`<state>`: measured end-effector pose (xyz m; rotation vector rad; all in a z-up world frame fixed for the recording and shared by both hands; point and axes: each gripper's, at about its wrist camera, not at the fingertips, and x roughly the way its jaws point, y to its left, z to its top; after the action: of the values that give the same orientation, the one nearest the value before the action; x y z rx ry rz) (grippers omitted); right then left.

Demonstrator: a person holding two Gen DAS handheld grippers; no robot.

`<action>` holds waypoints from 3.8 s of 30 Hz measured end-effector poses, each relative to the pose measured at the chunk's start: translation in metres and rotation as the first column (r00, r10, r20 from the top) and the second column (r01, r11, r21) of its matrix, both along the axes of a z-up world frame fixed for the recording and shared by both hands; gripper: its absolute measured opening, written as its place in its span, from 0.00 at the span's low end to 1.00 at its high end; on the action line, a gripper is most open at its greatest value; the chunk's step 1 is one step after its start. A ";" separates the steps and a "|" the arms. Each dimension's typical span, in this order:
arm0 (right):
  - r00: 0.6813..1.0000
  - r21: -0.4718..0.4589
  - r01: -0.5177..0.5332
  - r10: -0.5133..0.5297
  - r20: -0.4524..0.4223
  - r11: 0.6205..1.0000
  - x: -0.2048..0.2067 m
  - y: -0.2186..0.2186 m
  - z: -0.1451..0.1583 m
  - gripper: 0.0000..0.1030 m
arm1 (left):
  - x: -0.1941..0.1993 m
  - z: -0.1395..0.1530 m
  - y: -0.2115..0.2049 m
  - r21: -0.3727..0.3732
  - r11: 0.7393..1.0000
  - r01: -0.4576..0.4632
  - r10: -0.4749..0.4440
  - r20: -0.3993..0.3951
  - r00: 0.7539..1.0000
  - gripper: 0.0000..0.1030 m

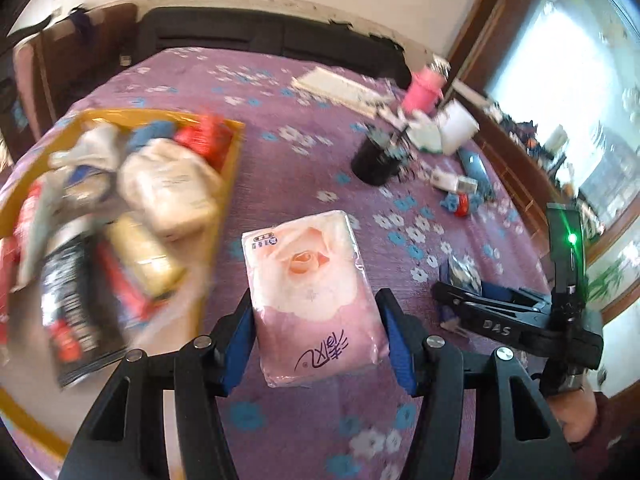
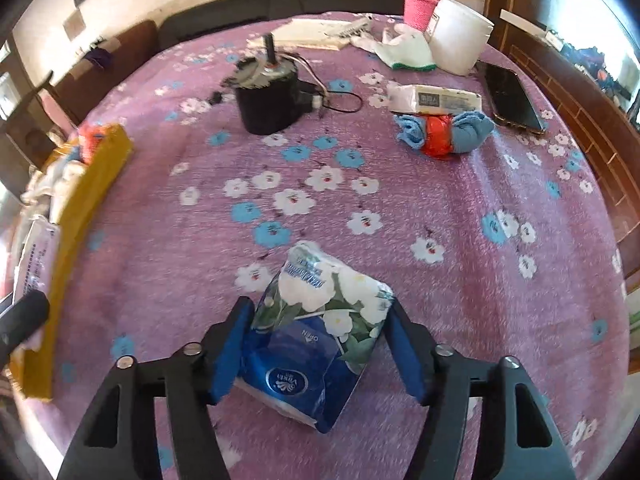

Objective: Organize soft objects
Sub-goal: 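Carry both tissue packs to the yellow tray and release them inside, then move both grippers back toward the remaining items on the table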

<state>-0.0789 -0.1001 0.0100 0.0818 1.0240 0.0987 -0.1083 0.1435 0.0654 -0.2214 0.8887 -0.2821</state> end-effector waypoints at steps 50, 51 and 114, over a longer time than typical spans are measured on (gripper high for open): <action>0.840 -0.041 -0.541 0.543 0.027 0.840 -0.025 0.294 0.007 0.62 | -0.094 0.010 0.206 0.172 0.809 -0.562 0.540 0.160 0.826 0.83; 0.841 -0.065 -0.538 0.540 0.029 0.841 -0.024 0.295 0.006 0.62 | -0.094 0.009 0.206 0.175 0.808 -0.562 0.540 0.162 0.826 0.83; 0.973 0.165 0.173 -0.195 0.126 0.971 0.005 -0.127 0.022 0.83 | 0.026 -0.053 -0.076 0.089 0.985 0.146 -0.141 -0.057 0.988 0.99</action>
<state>-0.0737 -0.2266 0.0323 0.3053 0.8615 0.0127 -0.0820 0.0671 0.0128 -0.0789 0.9674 -0.3693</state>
